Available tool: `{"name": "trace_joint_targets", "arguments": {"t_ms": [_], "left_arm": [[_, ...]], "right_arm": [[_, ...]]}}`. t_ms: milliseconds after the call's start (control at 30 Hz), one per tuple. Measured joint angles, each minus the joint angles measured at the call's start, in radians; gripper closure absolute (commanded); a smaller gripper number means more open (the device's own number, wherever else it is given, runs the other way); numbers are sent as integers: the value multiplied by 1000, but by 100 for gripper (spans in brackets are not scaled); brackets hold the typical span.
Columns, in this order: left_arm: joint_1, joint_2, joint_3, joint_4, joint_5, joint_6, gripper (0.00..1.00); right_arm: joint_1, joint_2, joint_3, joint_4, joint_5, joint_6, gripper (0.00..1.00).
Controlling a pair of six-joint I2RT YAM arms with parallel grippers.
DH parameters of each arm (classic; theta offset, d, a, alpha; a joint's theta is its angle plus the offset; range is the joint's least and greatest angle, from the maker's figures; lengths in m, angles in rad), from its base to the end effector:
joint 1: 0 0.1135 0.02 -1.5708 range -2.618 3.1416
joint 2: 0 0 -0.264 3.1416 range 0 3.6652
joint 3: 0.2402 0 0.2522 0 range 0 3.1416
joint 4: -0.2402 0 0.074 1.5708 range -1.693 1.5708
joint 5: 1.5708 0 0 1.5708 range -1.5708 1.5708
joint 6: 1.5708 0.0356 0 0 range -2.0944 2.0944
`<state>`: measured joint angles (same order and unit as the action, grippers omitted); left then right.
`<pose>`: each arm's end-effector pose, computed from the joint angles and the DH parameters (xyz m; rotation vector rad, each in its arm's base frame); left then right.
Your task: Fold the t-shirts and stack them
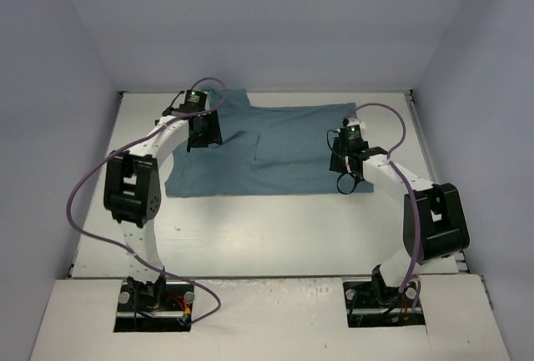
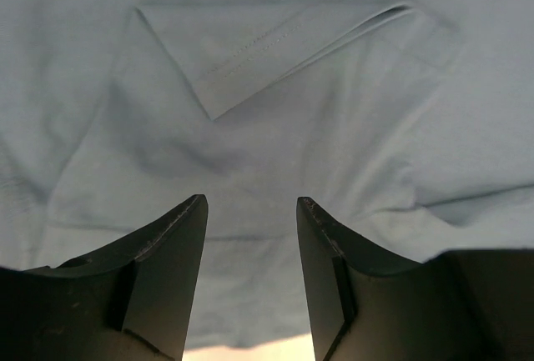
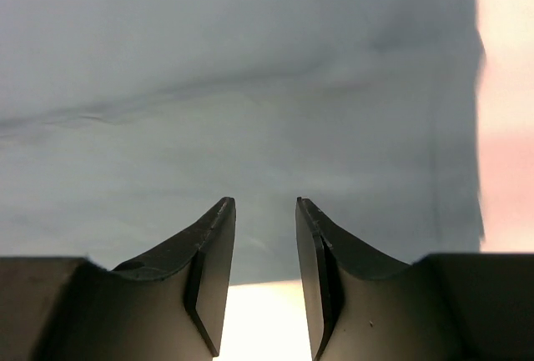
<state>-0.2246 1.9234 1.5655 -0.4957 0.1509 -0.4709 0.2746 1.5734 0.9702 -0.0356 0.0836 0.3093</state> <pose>0.4213 -0.1017 0.2493 -0.2342 2.4623 -0.4915 0.3322 0.0905 0.2227 0.0851 2.2152 0.2320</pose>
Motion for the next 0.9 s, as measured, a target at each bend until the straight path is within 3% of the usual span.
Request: {"name": "trace_joint_targets", "arguments": {"t_ms": [200, 500, 900], "left_arm": [[-37, 126, 62, -22, -19, -1, 59], [-79, 196, 145, 12, -17, -8, 69], [-76, 304, 200, 61, 25, 1, 70]], "right_arm": [[-25, 0, -125, -13, 69, 70, 68], [-28, 52, -132, 4, 82, 108, 68], [-45, 67, -132, 27, 61, 135, 69]]}}
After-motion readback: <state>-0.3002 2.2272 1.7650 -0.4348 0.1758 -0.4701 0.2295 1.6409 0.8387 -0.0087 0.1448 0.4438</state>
